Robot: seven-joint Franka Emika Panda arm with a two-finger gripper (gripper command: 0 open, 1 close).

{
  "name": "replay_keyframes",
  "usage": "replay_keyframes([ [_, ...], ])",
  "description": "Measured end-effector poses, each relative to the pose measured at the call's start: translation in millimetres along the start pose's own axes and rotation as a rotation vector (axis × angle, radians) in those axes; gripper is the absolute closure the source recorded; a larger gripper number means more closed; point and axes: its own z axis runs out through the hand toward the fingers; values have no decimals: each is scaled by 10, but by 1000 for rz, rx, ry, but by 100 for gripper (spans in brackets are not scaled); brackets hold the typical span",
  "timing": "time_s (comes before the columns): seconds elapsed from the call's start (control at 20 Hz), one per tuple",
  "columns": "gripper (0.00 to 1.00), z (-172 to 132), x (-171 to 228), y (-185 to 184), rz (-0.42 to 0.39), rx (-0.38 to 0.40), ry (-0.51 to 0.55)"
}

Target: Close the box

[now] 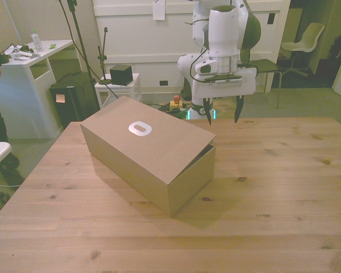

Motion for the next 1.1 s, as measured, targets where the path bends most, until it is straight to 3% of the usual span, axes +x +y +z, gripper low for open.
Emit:
replay_keyframes([
  [0.2,0,-49,10,2,13,-4,-7],
  [0.45,0,-589,256,168,76,67,28],
  [0.8,0,-1439,1277,1059,202,203,95],
  [1.1,0,-2056,2206,1390,278,285,160],
])
